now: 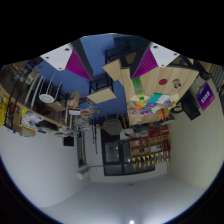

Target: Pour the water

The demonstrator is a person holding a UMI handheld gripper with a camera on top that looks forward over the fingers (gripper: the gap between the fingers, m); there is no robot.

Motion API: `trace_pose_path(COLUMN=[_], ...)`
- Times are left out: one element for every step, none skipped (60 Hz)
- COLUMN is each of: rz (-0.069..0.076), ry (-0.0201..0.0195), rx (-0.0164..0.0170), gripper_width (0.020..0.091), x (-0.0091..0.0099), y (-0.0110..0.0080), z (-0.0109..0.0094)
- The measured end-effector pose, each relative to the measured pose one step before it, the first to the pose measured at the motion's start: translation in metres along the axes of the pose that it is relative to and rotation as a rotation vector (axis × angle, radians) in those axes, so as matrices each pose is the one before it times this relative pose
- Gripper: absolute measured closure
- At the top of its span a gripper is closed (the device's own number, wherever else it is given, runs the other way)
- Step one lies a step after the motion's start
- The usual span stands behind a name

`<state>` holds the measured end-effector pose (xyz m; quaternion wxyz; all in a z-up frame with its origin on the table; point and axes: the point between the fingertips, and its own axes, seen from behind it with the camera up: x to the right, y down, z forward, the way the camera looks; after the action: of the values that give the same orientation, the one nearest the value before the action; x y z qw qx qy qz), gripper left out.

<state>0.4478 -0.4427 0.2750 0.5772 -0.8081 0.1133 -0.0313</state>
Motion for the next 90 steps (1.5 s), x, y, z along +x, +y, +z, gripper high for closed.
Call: trace_pose_path(rz=[-0.0037, -0.0041, -0.0032, -0.0030, -0.0028, -0.0028, -0.0021, -0.0013, -0.0035, -0.0057, -0.0058, -0.0069, -0.0071, -0.0069, -0.0071, -0.0070, -0.0066, -0.0056, -0.0044, -0.0024, -0.0003, 0.0021, 0.0043, 0.0053, 0.0074, 0.0081, 0.0092, 0.0090, 0.0087, 0.0074, 0.0058, 0.0042, 0.0035, 0.0013, 0.0004, -0.0009, -0.0015, -0.0027, -0.0042, -0.0049, -0.0052, -0.0051, -0.0056, -0.0058, -0.0061, -0.0059, -0.0054, -0.0046, -0.0035, -0.0037, -0.0044, -0.0042, -0.0038, -0.0032, -0.0023, -0.0008, 0.0006, 0.0029, 0.0044, 0.0055, 0.0069, 0.0061, 0.0058, 0.0032, 0.0002, -0.0021, -0.0035, -0.0060, 0.0027, 0.0024, 0.0009, 0.0012, 0.0008, -0.0002, -0.0005, -0.0005, -0.0005, -0.0005, 0.0000, -0.0006, 0.0000, -0.0030, -0.0058, -0.0069, -0.0130, -0.0160, -0.0238, -0.0305, -0.0363, -0.0416], ry=[0.00252, 0.00347, 0.00362, 0.00282, 0.00126, -0.00084, -0.00413, -0.00725, -0.00705, -0.00614, -0.00925, -0.00830, -0.00710, -0.00476, -0.00496, -0.00278, -0.00209, -0.00413, -0.00510, -0.00549, -0.00573, -0.00618, -0.00796, -0.00615, -0.00736, -0.00746, -0.00714, -0.00646, -0.00520, -0.00416, -0.00431, -0.00309, -0.00241, 0.00043, -0.00063, 0.00027, -0.00022, -0.00084, -0.00053, 0.00106, 0.00139, 0.00254, 0.00519, 0.00577, 0.00503, 0.00439, 0.00422, 0.00476, 0.00833, 0.00602, 0.00617, 0.00822, 0.00964, 0.00976, 0.01142, 0.01251, 0.01207, 0.01015, 0.00856, 0.00752, 0.00353, 0.00590, -0.00044, -0.00193, -0.00257, 0.00118, 0.00384, 0.00940, 0.00378, 0.00904, 0.00424, 0.00535, 0.00436, 0.00225, 0.00174, -0.00003, -0.00363, -0.00710, -0.00889, -0.00902, -0.00904, -0.00762, -0.01105, -0.00881, -0.00852, -0.00700, -0.00040, -0.00473, -0.00266, -0.00856], rx=[0.00137, 0.00183, 0.00219, 0.00231, 0.00276, 0.00380, 0.00454, 0.00820, 0.00953, 0.01029, 0.01118, 0.01172, 0.01063, 0.00845, 0.00245, -0.00072, -0.00312, -0.00361, -0.00307, -0.00231, -0.00217, -0.00182, 0.00047, -0.00060, 0.00013, 0.00087, 0.00131, 0.00118, 0.00072, -0.00012, -0.00003, 0.00109, 0.00033, 0.00504, 0.00262, 0.00163, 0.00163, 0.00201, 0.00234, 0.00166, 0.00160, 0.00228, 0.00306, 0.00244, 0.00156, 0.00131, 0.00176, 0.00135, -0.00013, -0.00073, -0.00244, -0.00416, -0.00391, -0.00133, 0.00224, 0.00463, 0.00376, 0.00381, 0.00434, 0.00648, 0.00851, 0.01127, 0.00867, 0.00584, 0.00015, -0.00417, -0.00891, -0.01152, 0.00424, 0.00732, -0.00190, 0.00278, -0.00020, -0.00403, -0.00445, -0.00655, -0.00898, -0.00966, -0.01262, -0.01476, -0.01733, -0.01704, -0.01833, -0.01336, -0.00842, -0.00424, 0.00234, -0.00085, 0.00058, -0.00378], gripper_width=[0.0275, 0.0271, 0.0273, 0.0273, 0.0273, 0.0274, 0.0274, 0.0272, 0.0273, 0.0276, 0.0276, 0.0275, 0.0276, 0.0275, 0.0277, 0.0278, 0.0275, 0.0278, 0.0278, 0.0276, 0.0277, 0.0278, 0.0278, 0.0277, 0.0279, 0.0275, 0.0275, 0.0274, 0.0275, 0.0277, 0.0277, 0.0274, 0.0276, 0.0276, 0.0278, 0.0278, 0.0276, 0.0274, 0.0273, 0.0272, 0.0276, 0.0274, 0.0277, 0.0275, 0.0276, 0.0277, 0.0278, 0.0275, 0.0282, 0.0283, 0.0288, 0.0287, 0.0286, 0.0284, 0.0284, 0.0283, 0.0282, 0.0283, 0.0284, 0.0283, 0.0285, 0.0285, 0.0294, 0.0300, 0.0375, 0.0449, 0.0524, 0.0598, 0.0598, 0.0603, 0.0604, 0.0602, 0.0605, 0.0607, 0.0613, 0.0622, 0.0621, 0.0622, 0.0621, 0.0643, 0.0644, 0.0633, 0.0671, 0.0672, 0.0683, 0.0699, 0.0692, 0.0720, 0.0721, 0.0720], x=[0.00069, 0.00095, 0.00092, 0.00067, 0.00045, -0.00002, 0.00341, 0.00461, -0.00067, -0.00714, -0.00224, -0.00158, -0.00219, -0.00272, 0.00020, -0.00195, -0.00453, -0.00233, -0.00280, -0.00323, -0.00366, -0.00424, -0.00253, -0.00719, -0.00516, -0.00522, -0.00516, -0.00486, -0.00502, -0.00445, -0.00211, -0.00473, -0.00480, -0.00818, -0.00340, -0.00406, -0.00446, -0.00487, -0.00437, -0.00462, -0.00384, -0.00229, -0.00300, -0.00263, -0.00248, -0.00239, -0.00216, -0.00039, -0.00550, -0.00139, -0.00055, -0.00031, 0.00001, 0.00071, 0.00074, 0.00103, 0.00037, 0.00053, 0.00014, 0.00051, 0.00495, -0.00803, -0.00167, -0.00173, -0.00179, -0.00103, -0.00061, 0.00119, 0.00626, -0.00340, -0.00011, -0.00027, -0.00029, -0.00040, -0.00026, -0.00018, -0.00074, -0.00393, 0.00030, -0.00092, -0.00185, -0.00161, -0.00156, -0.00315, -0.00334, -0.00414, -0.00622, -0.00351, -0.00362, -0.00484], y=[-0.00025, -0.00035, -0.00024, -0.00025, -0.00014, 0.00001, -0.00232, 0.00027, -0.00033, -0.00195, -0.00081, -0.00113, -0.00059, 0.00196, -0.00137, 0.00208, 0.00446, 0.00341, 0.00353, 0.00362, 0.00372, 0.00375, 0.00678, 0.00195, 0.00336, 0.00361, 0.00371, 0.00369, 0.00393, 0.00433, 0.00519, 0.00395, 0.00123, 0.00710, 0.00456, 0.00435, 0.00423, 0.00426, 0.00391, 0.00247, 0.00343, 0.00335, 0.00381, 0.00314, 0.00332, 0.00303, 0.00289, 0.00212, 0.00043, 0.00281, 0.00323, 0.00307, 0.00265, 0.00178, 0.00061, -0.00020, -0.00074, -0.00056, -0.00121, -0.00165, -0.00105, -0.00248, -0.00238, -0.00182, -0.00072, 0.00013, 0.00141, 0.00247, -0.00058, -0.00201, 0.00093, -0.00044, 0.00001, 0.00035, 0.00000, 0.00011, 0.00040, 0.00130, 0.00087, 0.00009, 0.00074, 0.00024, 0.00037, -0.00141, -0.00293, -0.00231, -0.00510, -0.00628, -0.00735, -0.00672], z=[0.00056, 0.00088, 0.00134, 0.00176, 0.00235, 0.00278, 0.00751, 0.00534, 0.00246, -0.00057, 0.00296, 0.00272, 0.00366, 0.00511, 0.00129, 0.00377, 0.00641, 0.00415, 0.00470, 0.00492, 0.00547, 0.00586, 0.01489, -0.00016, 0.00682, 0.00770, 0.00836, 0.00881, 0.00942, 0.00966, 0.01664, 0.01008, 0.00909, 0.01291, 0.01037, 0.01095, 0.01107, 0.01157, 0.01162, 0.01261, 0.01144, 0.01109, 0.01065, 0.01020, 0.00996, 0.00957, 0.00928, 0.00618, 0.00908, 0.00887, 0.00966, 0.00709, 0.00718, 0.00639, 0.00598, 0.00579, 0.00396, 0.00532, 0.00448, 0.00452, 0.00323, 0.00900, 0.00329, 0.00344, 0.00331, 0.00336, 0.00319, 0.00197, -0.00211, 0.00370, 0.00051, 0.00036, 0.00020, -0.00007, -0.00008, -0.00052, -0.00049, 0.00214, -0.00159, -0.00110, -0.00137, -0.00101, -0.00139, -0.00134, -0.00150, -0.00158, 0.00202, -0.00149, -0.00141, -0.00138])
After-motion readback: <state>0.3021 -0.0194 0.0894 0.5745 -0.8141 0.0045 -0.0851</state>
